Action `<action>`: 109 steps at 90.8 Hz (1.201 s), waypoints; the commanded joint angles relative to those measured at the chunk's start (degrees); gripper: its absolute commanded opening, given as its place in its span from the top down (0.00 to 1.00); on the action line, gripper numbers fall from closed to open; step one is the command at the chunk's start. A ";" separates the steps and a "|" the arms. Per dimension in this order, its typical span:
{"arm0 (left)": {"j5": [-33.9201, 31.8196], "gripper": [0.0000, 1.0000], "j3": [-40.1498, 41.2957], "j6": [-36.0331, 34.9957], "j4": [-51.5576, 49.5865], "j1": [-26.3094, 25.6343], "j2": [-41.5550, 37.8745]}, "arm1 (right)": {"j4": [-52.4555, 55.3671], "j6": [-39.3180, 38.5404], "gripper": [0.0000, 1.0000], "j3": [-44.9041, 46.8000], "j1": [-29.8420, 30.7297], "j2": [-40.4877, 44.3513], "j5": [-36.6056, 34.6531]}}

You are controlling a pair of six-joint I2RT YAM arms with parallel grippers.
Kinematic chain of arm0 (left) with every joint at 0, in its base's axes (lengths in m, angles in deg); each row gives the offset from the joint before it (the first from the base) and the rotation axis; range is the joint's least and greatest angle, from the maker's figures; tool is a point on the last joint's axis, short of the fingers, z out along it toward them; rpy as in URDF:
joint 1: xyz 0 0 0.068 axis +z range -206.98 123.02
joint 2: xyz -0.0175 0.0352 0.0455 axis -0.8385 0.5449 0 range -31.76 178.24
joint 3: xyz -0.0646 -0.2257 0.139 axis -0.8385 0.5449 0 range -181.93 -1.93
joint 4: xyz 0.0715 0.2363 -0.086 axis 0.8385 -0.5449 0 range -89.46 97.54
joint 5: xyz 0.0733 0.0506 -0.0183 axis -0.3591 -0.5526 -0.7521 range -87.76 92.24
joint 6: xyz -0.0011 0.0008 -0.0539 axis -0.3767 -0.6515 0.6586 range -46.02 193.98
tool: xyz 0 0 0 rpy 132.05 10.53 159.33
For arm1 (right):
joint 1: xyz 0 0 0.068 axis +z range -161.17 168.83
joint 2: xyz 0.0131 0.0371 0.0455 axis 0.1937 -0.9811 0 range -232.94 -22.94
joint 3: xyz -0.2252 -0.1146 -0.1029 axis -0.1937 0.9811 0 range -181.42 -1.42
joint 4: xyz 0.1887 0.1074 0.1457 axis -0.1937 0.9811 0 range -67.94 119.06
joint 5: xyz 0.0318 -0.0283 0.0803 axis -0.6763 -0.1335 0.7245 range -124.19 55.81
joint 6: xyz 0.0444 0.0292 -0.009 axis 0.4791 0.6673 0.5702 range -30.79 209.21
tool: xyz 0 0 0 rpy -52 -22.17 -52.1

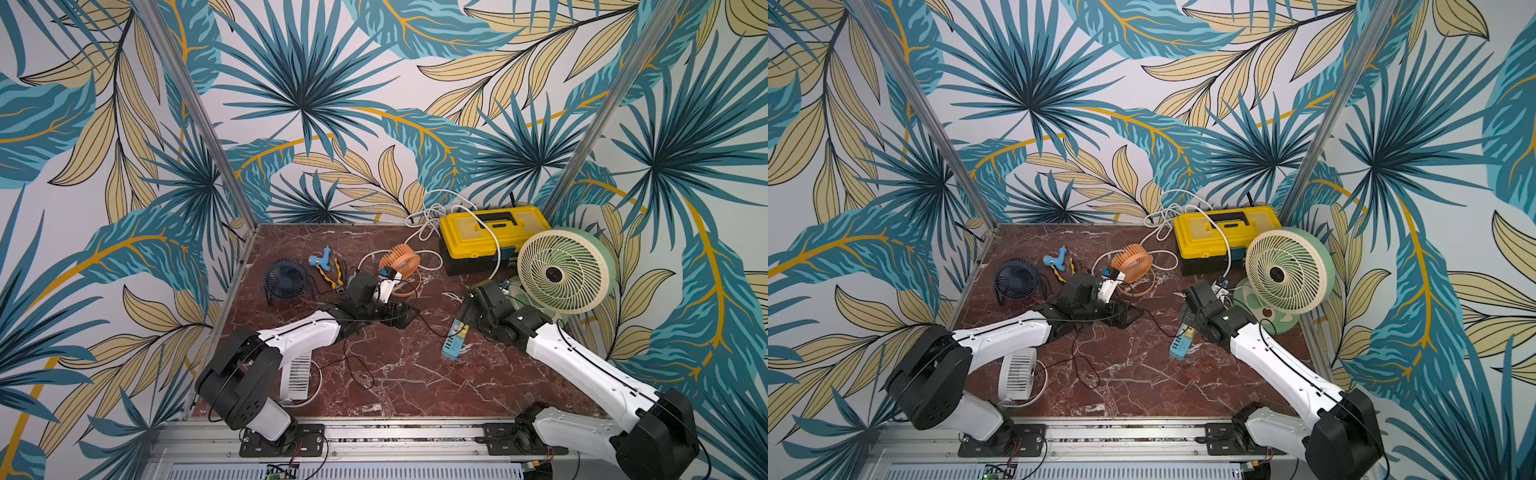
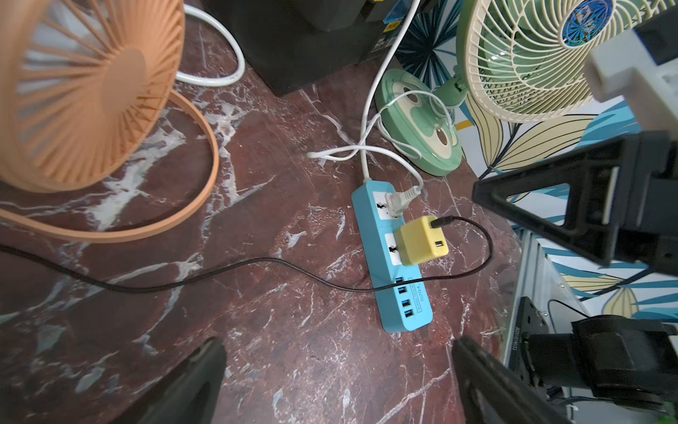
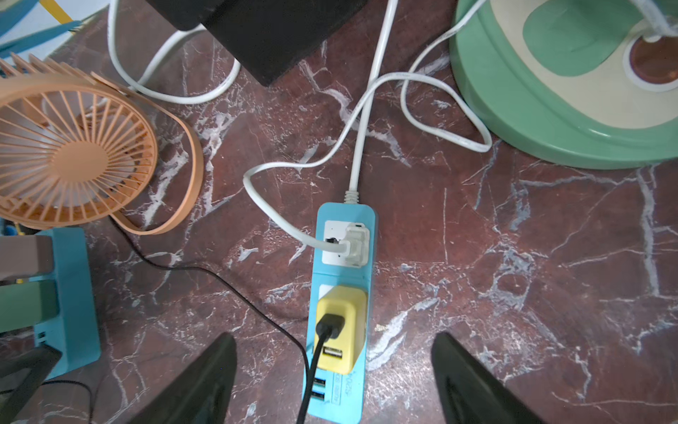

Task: Unplug the desk fan from the power strip
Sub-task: Remove the plug from the socket.

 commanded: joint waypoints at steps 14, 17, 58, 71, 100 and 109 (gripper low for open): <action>7.20 0.00 -7.67 5.59 4.11 -0.67 7.46 | 4.82 10.07 0.29 0.51 6.03 -4.67 -8.60; 7.95 0.00 -8.68 6.31 4.01 -0.78 8.59 | 5.32 11.10 0.30 0.47 6.69 -5.05 -9.28; 10.11 0.00 -20.48 8.48 -8.04 -2.62 19.37 | 6.78 17.19 0.46 0.28 8.78 -10.95 -11.06; 7.77 0.00 -24.27 6.07 -14.66 -3.99 21.84 | 4.76 17.29 0.47 0.78 8.78 -11.96 -10.07; 5.56 0.00 -27.51 5.26 -18.70 -5.09 24.98 | -0.52 16.09 0.54 1.84 8.85 -13.98 -8.77; 5.92 0.00 -27.87 5.07 -19.12 -5.32 25.55 | -0.70 15.96 0.59 1.93 8.86 -14.60 -8.94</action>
